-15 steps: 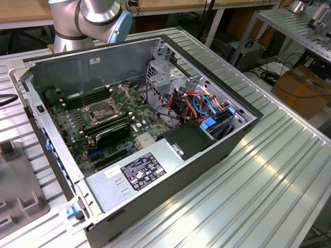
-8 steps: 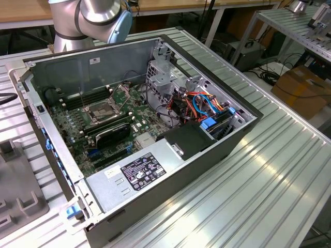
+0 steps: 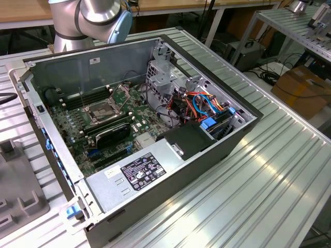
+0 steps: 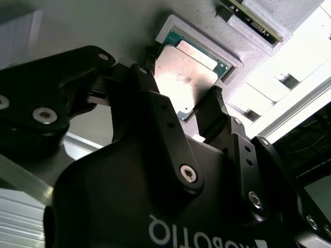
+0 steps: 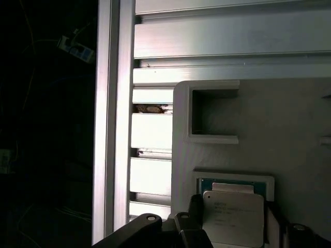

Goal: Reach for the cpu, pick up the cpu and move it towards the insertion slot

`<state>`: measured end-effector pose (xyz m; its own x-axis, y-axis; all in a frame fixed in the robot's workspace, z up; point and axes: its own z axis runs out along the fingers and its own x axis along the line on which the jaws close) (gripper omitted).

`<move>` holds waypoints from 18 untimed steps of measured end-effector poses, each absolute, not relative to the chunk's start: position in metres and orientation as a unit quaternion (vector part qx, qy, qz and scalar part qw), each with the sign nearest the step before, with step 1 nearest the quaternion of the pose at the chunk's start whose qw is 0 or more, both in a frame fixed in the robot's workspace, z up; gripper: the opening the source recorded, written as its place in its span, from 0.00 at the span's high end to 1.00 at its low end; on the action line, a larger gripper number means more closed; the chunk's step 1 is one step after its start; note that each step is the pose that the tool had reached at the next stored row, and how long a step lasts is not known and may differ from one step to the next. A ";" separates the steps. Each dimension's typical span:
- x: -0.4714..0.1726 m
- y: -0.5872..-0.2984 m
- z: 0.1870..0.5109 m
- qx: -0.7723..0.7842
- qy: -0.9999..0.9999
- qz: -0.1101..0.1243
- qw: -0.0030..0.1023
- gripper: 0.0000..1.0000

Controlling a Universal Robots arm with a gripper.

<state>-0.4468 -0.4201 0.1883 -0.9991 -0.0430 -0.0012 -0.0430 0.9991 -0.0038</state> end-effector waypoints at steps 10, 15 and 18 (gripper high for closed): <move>-0.447 -0.420 0.190 -0.022 1.000 -0.002 0.001 0.45; -0.447 -0.420 0.198 -0.022 1.000 -0.003 0.001 0.45; -0.447 -0.420 0.207 -0.022 1.000 -0.003 0.001 0.45</move>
<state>-0.4469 -0.4201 0.2071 -0.9991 -0.0431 -0.0010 -0.0430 0.9991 -0.0063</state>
